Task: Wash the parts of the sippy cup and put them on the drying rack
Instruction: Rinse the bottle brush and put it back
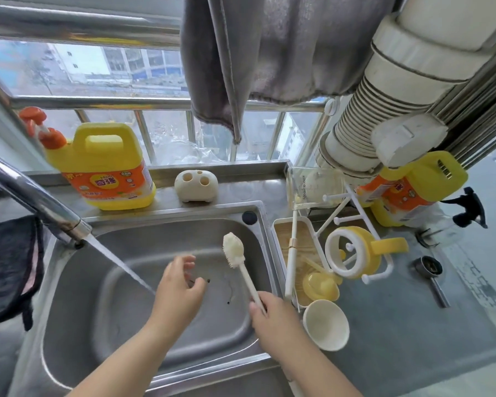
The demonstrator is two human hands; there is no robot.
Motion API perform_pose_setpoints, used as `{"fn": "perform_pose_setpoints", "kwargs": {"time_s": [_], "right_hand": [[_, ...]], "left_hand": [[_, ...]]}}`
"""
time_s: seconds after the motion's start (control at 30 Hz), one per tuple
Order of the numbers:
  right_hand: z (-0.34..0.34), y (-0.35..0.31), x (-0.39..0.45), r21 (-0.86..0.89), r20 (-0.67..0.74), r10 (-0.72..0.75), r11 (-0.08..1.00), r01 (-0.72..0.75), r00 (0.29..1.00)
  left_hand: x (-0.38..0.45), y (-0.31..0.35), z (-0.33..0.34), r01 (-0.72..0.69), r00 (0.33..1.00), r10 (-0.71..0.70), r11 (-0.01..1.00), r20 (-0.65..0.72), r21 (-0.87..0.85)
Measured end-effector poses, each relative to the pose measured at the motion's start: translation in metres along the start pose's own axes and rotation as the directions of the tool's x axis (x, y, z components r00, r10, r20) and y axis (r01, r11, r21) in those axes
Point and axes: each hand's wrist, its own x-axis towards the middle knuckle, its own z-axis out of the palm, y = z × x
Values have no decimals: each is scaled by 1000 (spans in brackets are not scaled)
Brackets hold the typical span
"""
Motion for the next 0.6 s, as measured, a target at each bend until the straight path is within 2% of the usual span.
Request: {"fn": "perform_pose_setpoints", "kwargs": {"time_s": [0.1, 0.17, 0.23, 0.37, 0.47, 0.53, 0.6], "right_hand": [[7, 6, -3, -71, 79, 8, 997, -3, 997], [16, 4, -3, -23, 104, 13, 1000, -11, 995], [25, -5, -4, 34, 134, 11, 999, -16, 991], [46, -31, -4, 156, 234, -36, 988, -1, 972], [59, -54, 2, 188, 244, -72, 982, 26, 967], [57, -74, 8, 242, 236, -83, 970, 25, 968], [49, -96, 16, 327, 242, -95, 945, 11, 966]], "left_hand": [[-9, -27, -12, 166, 986, -167, 985, 0, -43], [-10, -44, -28, 322, 940, -338, 922, -42, -213], [-10, -55, -48, 391, 896, -436, 863, -80, -320], [-10, -64, -80, 396, 893, -449, 823, -39, -407], [-14, -63, -96, 368, 910, -413, 835, -25, -409], [-15, -60, -111, 308, 928, -363, 872, -80, -381], [-13, -54, -134, 217, 931, -302, 910, -205, -354]]}}
